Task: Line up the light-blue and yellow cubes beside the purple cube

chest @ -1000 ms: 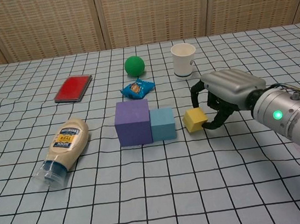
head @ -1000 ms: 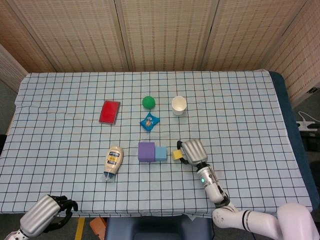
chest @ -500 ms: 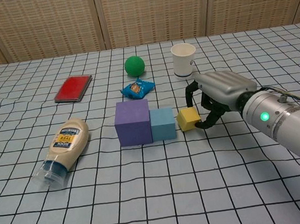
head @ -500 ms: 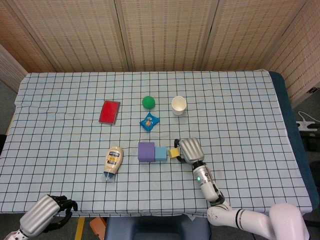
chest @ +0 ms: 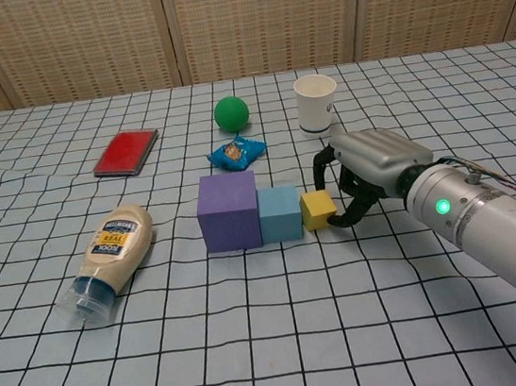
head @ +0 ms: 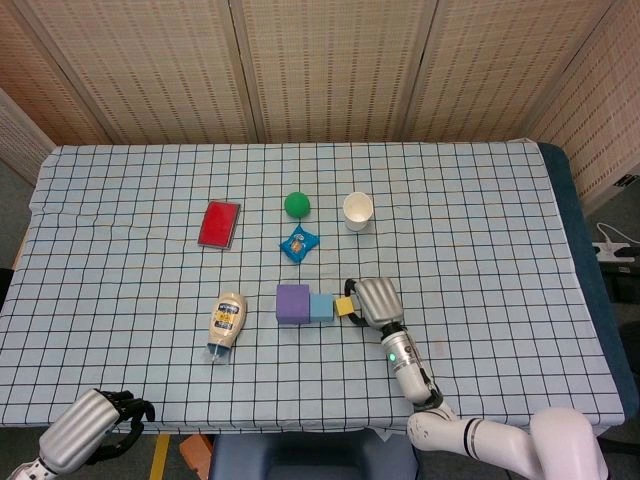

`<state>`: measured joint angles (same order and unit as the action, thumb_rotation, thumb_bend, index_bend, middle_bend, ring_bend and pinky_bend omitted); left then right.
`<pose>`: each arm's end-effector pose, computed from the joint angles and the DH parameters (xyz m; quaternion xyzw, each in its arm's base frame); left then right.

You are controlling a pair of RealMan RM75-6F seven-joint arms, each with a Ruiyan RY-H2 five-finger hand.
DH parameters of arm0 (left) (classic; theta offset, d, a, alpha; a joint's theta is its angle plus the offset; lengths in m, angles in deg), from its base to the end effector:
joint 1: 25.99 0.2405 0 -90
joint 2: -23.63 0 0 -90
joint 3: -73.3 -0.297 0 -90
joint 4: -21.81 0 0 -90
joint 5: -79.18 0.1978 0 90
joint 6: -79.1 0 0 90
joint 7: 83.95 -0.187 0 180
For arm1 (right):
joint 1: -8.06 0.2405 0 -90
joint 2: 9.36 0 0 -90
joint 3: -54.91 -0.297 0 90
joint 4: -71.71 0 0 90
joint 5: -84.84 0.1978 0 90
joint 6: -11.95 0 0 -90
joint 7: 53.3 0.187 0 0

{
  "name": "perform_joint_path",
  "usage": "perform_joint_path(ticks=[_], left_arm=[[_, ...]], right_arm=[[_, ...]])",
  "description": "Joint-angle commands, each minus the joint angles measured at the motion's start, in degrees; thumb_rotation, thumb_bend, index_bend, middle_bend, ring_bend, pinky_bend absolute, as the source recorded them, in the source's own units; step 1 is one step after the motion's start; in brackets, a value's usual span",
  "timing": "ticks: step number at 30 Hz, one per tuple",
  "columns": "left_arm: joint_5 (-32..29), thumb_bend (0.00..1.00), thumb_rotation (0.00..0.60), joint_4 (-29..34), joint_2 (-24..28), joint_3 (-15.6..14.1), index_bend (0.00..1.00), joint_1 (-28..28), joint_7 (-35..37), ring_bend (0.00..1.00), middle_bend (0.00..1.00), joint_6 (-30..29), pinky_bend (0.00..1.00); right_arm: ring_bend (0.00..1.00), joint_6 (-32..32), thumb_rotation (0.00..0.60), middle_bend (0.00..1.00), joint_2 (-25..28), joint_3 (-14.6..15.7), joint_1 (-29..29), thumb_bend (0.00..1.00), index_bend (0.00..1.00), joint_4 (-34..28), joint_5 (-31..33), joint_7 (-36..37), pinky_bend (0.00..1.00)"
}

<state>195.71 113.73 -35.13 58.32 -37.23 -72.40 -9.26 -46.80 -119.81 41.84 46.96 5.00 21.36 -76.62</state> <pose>-0.2724 0.1661 0.1454 -0.7645 -0.3686 -0.4252 0.3143 -0.1720 -0.3883 -0.1180 0.7016 -0.4152 0.3695 0.4460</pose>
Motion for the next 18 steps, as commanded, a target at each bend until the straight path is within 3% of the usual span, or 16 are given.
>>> perform_joint_path(ticks=[1, 18], left_arm=[[-0.1, 0.52, 0.6, 0.0, 0.0, 0.0, 0.49, 0.0, 0.1, 0.56, 0.61, -0.1, 0.78], [-0.1, 0.52, 0.6, -0.1, -0.1, 0.1, 0.49, 0.0, 0.2, 0.56, 0.61, -0.1, 0.78]], right_arm=[[0.86, 0.1, 0.6, 0.96, -0.3, 0.0, 0.1, 0.14, 0.59, 0.3, -0.1, 0.1, 0.9], [0.86, -0.4, 0.6, 0.96, -0.5, -0.2, 0.1, 0.14, 0.59, -0.3, -1.0, 0.6, 0.9]])
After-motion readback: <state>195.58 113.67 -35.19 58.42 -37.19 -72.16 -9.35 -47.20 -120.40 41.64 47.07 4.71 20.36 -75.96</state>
